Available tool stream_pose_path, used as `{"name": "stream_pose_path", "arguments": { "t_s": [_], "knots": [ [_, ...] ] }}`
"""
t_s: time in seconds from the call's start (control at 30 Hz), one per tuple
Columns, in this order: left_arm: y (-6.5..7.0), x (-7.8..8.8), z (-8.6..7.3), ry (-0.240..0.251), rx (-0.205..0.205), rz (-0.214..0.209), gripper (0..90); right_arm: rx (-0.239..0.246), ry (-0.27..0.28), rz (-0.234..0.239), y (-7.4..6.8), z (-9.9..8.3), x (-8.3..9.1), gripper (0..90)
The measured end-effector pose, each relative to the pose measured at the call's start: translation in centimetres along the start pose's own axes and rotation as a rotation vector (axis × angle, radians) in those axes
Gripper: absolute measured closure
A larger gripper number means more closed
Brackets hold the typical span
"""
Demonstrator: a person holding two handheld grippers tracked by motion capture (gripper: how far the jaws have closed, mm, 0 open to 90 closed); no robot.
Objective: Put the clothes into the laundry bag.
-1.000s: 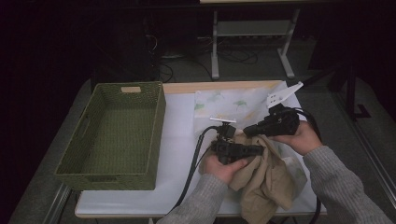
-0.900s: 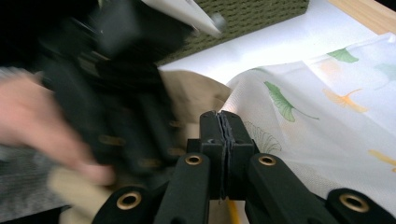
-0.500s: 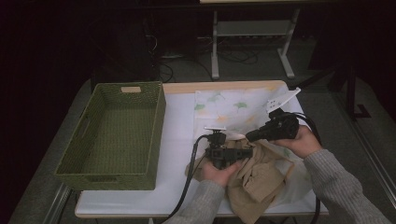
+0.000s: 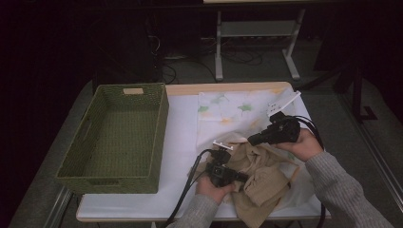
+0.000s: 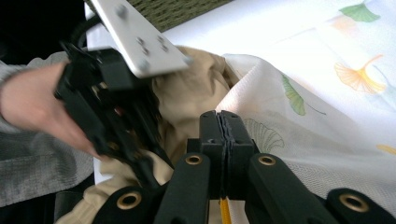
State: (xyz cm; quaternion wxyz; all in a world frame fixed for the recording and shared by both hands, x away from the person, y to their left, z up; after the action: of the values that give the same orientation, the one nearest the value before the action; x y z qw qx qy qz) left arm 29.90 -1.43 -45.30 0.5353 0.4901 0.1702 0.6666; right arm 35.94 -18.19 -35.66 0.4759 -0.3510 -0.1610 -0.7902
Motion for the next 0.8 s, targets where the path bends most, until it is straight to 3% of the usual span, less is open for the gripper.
{"name": "stream_pose_path", "arguments": {
  "t_s": [0.1,0.17,0.23,0.33,0.4,0.43,0.5,0.6,0.7,0.8],
  "knots": [
    [0.9,-0.1,1.2,0.09,0.019,-0.114,86.1,0.017,0.005,0.002,-0.5,0.3,0.2,88.3],
    [1.9,0.2,2.3,0.139,0.008,-0.148,86.3,0.024,0.015,0.001,-0.7,0.5,0.7,88.3],
    [2.9,0.9,3.5,0.219,-0.002,-0.19,86.3,0.03,0.029,-0.007,-0.7,0.9,1.6,88.3],
    [3.3,1.7,4.8,0.347,-0.005,-0.149,86.2,0.021,0.055,-0.015,-0.5,1.3,2.8,88.3],
    [2.5,1.7,5.1,0.389,0.006,-0.097,85.5,0.019,0.059,-0.013,-0.5,1.3,3.1,88.3],
    [1.9,1.5,5.2,0.387,0.023,-0.075,84.3,0.019,0.054,-0.01,-0.5,1.2,3.0,88.3],
    [0.8,1.4,4.8,0.376,0.057,-0.078,81.4,0.016,0.041,-0.002,-0.5,0.8,2.5,88.3],
    [0.5,1.8,3.8,0.322,0.069,-0.067,64.6,0.002,0.019,0.009,-0.3,-0.1,1.6,88.3],
    [0.9,2.8,2.9,0.255,0.037,-0.023,46.5,-0.011,0.002,0.007,0.1,-0.5,1.0,88.3],
    [1.1,4.3,1.4,0.2,-0.007,0.025,38.8,-0.01,0.003,0.0,0.3,-0.5,0.9,88.3]
  ]
}}
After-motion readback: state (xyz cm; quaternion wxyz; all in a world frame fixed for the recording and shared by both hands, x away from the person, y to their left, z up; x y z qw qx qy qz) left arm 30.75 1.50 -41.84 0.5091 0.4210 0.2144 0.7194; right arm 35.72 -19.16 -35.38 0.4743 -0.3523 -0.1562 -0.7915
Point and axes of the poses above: each handheld gripper's, and its own axes: x roughly backward along the jaws, z roughly out of its top, y roughly to its right, the point moved 3 cm from there along -x, roughly forward along the jaws, and after that the axes turned 13 degrees about -z, right-handed, at the moved point
